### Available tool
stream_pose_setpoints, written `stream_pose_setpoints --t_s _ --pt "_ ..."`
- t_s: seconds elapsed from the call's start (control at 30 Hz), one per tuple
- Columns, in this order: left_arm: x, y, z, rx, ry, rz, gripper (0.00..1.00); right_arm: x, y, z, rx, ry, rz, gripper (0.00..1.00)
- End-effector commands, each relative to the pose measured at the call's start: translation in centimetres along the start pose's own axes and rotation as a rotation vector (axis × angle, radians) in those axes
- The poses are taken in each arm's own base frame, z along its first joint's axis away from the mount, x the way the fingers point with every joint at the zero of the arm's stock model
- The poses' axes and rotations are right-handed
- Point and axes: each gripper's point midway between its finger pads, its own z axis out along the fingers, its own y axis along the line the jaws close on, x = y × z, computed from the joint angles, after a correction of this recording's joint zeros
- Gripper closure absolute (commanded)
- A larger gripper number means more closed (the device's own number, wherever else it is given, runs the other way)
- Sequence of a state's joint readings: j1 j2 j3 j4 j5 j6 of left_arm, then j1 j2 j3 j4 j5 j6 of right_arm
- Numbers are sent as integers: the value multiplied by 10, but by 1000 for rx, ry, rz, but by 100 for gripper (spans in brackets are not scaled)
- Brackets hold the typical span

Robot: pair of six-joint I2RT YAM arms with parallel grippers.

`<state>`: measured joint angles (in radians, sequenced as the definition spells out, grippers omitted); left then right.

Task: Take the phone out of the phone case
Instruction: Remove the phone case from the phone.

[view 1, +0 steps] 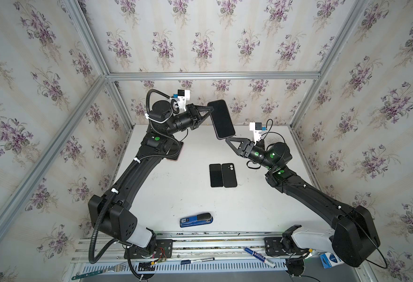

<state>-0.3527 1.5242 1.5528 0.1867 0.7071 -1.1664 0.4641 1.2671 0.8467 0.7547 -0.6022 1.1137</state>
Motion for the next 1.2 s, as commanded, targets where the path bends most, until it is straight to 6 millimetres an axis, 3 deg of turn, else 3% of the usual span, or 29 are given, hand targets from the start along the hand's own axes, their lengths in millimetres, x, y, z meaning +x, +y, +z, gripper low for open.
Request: stream_pose_setpoints --t_s 0.0,0.6,1.0,1.17 --pt "7 -19 -2 68 35 33 100 -17 8 -1 -31 -87 -7 51" --pt "15 -14 -4 66 51 52 100 -26 6 -11 -38 -128 24 50" --pt "25 -12 -2 37 74 112 100 -34 4 -4 -64 -149 67 47" --pt "23 -24 -1 69 71 118 100 -34 -2 -2 -58 -153 90 47"
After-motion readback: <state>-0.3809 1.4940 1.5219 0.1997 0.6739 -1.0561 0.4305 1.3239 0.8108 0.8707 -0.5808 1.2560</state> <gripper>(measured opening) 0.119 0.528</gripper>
